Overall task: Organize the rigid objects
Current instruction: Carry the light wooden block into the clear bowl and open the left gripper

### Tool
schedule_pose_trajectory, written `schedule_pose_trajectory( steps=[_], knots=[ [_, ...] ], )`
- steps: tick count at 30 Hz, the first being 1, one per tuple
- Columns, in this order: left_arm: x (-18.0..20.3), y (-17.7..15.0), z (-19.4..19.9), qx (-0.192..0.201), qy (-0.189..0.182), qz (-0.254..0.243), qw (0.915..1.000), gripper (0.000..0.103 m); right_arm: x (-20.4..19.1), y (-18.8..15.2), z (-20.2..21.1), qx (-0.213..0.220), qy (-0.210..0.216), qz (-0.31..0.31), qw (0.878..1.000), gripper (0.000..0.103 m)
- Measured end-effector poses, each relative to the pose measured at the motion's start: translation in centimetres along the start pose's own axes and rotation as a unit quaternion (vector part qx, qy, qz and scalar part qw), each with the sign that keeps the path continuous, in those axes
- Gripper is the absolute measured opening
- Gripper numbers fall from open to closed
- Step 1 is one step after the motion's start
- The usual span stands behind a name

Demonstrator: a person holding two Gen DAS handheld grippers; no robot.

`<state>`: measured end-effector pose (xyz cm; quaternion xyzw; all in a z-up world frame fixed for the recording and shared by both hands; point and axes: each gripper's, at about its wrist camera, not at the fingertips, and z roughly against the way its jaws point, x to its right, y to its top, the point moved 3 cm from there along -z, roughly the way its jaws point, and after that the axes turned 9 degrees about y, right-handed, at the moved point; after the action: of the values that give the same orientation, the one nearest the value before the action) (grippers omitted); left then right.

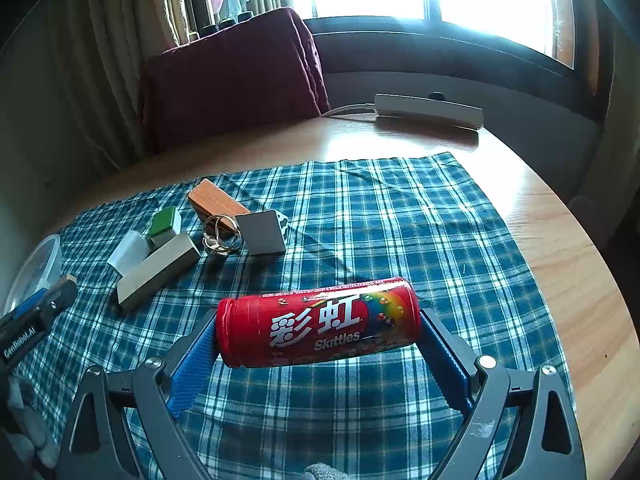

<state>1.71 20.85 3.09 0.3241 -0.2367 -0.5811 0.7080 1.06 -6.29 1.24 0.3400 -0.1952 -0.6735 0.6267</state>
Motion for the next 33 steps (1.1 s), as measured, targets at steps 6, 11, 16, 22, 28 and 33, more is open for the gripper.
schedule_pose_trajectory(
  steps=[6, 11, 16, 22, 28, 33],
  knots=[
    [-2.8, 1.0, 0.1, 0.012, 0.020, 0.026, 0.9994, 0.066, -0.6, -0.3, 0.2, 0.005, 0.002, 0.001, 1.000, 0.096],
    [-4.4, 1.7, -0.6, 0.014, 0.038, 0.048, 0.9980, 0.066, -1.0, -0.6, 0.2, 0.002, 0.003, 0.002, 1.000, 0.096],
    [-6.7, 1.7, -1.0, 0.020, 0.061, 0.070, 0.9954, 0.066, -1.3, -0.8, 0.2, -0.001, 0.003, 0.002, 1.000, 0.096],
    [-9.7, 1.6, -1.5, 0.024, 0.085, 0.093, 0.9918, 0.066, -1.8, -1.1, -0.1, -0.006, 0.002, 0.003, 1.000, 0.096],
    [-12.7, 1.5, -1.7, 0.028, 0.104, 0.114, 0.9875, 0.066, -2.6, -1.5, -0.3, -0.009, -0.001, 0.007, 1.000, 0.096],
    [-14.7, 1.6, -2.1, 0.028, 0.115, 0.125, 0.9851, 0.066, -3.1, -1.5, -0.3, -0.005, -0.006, 0.009, 1.000, 0.096]
  ],
)
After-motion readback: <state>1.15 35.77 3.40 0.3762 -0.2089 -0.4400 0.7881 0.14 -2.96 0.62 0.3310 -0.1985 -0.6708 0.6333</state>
